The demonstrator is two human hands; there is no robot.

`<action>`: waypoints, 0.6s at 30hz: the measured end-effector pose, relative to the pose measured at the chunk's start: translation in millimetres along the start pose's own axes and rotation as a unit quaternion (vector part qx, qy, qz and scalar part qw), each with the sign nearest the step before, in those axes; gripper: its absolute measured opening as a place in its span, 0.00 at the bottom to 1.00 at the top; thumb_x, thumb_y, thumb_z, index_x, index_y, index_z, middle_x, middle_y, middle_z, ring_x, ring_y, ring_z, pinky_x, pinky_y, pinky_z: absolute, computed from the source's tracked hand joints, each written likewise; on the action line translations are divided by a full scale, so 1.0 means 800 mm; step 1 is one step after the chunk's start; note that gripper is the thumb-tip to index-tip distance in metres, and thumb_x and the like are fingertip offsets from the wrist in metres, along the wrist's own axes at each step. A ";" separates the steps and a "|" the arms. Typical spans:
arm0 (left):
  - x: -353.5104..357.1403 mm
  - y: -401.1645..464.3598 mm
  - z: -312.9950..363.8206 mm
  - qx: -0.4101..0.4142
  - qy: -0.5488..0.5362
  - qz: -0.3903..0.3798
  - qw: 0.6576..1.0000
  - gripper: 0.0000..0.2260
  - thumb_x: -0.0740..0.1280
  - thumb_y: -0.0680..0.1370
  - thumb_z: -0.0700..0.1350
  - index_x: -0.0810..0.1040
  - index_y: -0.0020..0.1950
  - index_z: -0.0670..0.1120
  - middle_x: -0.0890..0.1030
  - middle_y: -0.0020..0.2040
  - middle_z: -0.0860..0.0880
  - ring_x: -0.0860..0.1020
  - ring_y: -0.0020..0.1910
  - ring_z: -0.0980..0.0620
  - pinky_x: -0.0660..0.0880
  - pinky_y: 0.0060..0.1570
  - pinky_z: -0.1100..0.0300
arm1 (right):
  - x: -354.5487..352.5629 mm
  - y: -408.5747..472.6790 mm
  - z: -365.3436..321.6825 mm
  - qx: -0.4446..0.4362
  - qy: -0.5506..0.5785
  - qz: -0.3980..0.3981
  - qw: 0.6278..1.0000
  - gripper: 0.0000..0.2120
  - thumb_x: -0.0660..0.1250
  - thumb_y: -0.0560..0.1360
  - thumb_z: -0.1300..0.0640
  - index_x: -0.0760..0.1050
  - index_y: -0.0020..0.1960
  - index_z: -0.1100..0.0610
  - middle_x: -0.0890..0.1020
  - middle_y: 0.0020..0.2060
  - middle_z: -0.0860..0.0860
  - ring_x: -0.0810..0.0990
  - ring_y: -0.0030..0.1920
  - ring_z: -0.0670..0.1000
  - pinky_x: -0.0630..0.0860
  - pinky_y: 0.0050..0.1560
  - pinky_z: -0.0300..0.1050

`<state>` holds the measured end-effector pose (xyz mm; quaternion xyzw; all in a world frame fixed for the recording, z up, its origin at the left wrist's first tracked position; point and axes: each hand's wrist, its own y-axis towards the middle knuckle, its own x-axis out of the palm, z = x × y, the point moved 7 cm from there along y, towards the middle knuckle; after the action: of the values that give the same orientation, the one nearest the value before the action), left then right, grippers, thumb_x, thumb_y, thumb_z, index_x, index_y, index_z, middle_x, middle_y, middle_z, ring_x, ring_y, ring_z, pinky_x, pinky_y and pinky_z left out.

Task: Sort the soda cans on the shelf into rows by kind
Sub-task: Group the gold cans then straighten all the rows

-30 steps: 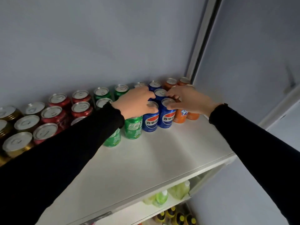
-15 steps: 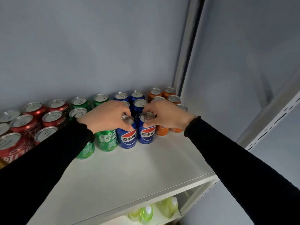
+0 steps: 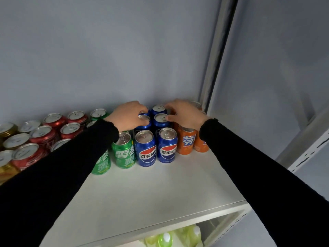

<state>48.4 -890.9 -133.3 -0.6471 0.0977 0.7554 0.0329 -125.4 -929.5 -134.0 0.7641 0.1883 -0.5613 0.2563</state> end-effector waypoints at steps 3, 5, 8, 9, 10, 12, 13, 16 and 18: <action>0.005 0.002 0.004 -0.001 0.009 -0.013 1.000 0.18 0.69 0.76 0.57 0.79 0.60 0.47 0.77 0.52 0.46 0.76 0.51 0.45 0.73 0.49 0.51 | 0.009 0.011 -0.004 -0.012 0.007 -0.018 1.000 0.25 0.65 0.78 0.40 0.73 0.70 0.51 0.80 0.61 0.53 0.78 0.58 0.54 0.74 0.56 0.49; 0.003 0.003 0.005 0.002 0.015 -0.014 1.000 0.17 0.71 0.75 0.57 0.81 0.54 0.45 0.78 0.49 0.45 0.77 0.49 0.44 0.75 0.49 0.48 | 0.016 0.017 -0.009 -0.013 0.021 -0.032 0.999 0.24 0.67 0.78 0.41 0.73 0.69 0.52 0.80 0.61 0.53 0.78 0.57 0.53 0.74 0.54 0.47; 0.001 0.003 0.005 0.004 0.029 -0.031 0.999 0.16 0.71 0.74 0.56 0.83 0.54 0.46 0.79 0.49 0.45 0.77 0.49 0.45 0.75 0.50 0.48 | 0.027 0.024 -0.013 -0.024 0.016 -0.065 0.997 0.22 0.69 0.76 0.43 0.75 0.66 0.51 0.80 0.59 0.52 0.78 0.57 0.53 0.76 0.57 0.52; 0.001 0.003 0.004 0.006 0.036 -0.038 0.999 0.16 0.72 0.74 0.57 0.83 0.55 0.47 0.79 0.49 0.46 0.77 0.49 0.45 0.75 0.50 0.49 | 0.028 0.025 -0.012 -0.024 0.007 -0.068 0.997 0.22 0.69 0.76 0.43 0.76 0.66 0.50 0.80 0.59 0.51 0.78 0.56 0.52 0.76 0.58 0.53; 0.002 0.004 0.002 0.007 0.039 -0.044 0.998 0.17 0.72 0.74 0.58 0.83 0.55 0.48 0.79 0.50 0.47 0.77 0.49 0.46 0.75 0.49 0.50 | 0.026 0.027 -0.011 -0.024 -0.005 -0.068 0.997 0.21 0.70 0.75 0.42 0.76 0.65 0.50 0.80 0.58 0.51 0.78 0.56 0.52 0.76 0.57 0.52; 0.003 0.007 -0.002 0.005 0.038 -0.056 0.998 0.17 0.72 0.73 0.59 0.83 0.56 0.50 0.79 0.51 0.49 0.77 0.49 0.48 0.75 0.49 0.51 | 0.025 0.030 -0.009 -0.022 -0.032 -0.074 0.997 0.22 0.70 0.75 0.42 0.77 0.64 0.51 0.80 0.57 0.51 0.77 0.55 0.52 0.75 0.56 0.51; 0.003 0.009 -0.004 0.005 0.030 -0.063 0.998 0.18 0.73 0.73 0.59 0.83 0.57 0.50 0.79 0.51 0.49 0.76 0.50 0.49 0.75 0.49 0.51 | 0.024 0.031 -0.008 -0.021 -0.038 -0.080 0.996 0.22 0.70 0.74 0.41 0.77 0.64 0.51 0.80 0.57 0.51 0.77 0.55 0.52 0.75 0.56 0.50; -0.005 0.020 -0.013 -0.012 -0.024 -0.053 0.998 0.19 0.71 0.74 0.60 0.81 0.58 0.48 0.80 0.53 0.50 0.77 0.52 0.49 0.75 0.53 0.51 | 0.009 0.041 -0.006 -0.006 0.012 -0.079 0.997 0.21 0.70 0.75 0.40 0.79 0.61 0.52 0.81 0.54 0.49 0.78 0.53 0.51 0.74 0.52 0.48; -0.019 0.035 -0.024 -0.027 -0.037 0.010 0.999 0.19 0.69 0.77 0.58 0.79 0.61 0.48 0.79 0.56 0.48 0.77 0.56 0.47 0.72 0.55 0.54 | -0.007 0.059 0.002 0.020 0.038 -0.020 0.999 0.18 0.69 0.76 0.41 0.78 0.57 0.52 0.81 0.53 0.50 0.79 0.53 0.52 0.73 0.49 0.47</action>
<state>64.6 -920.8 -118.4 -0.6182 0.0824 0.7816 0.0118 -101.0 -968.3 -120.7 0.7860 0.2020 -0.5403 0.2223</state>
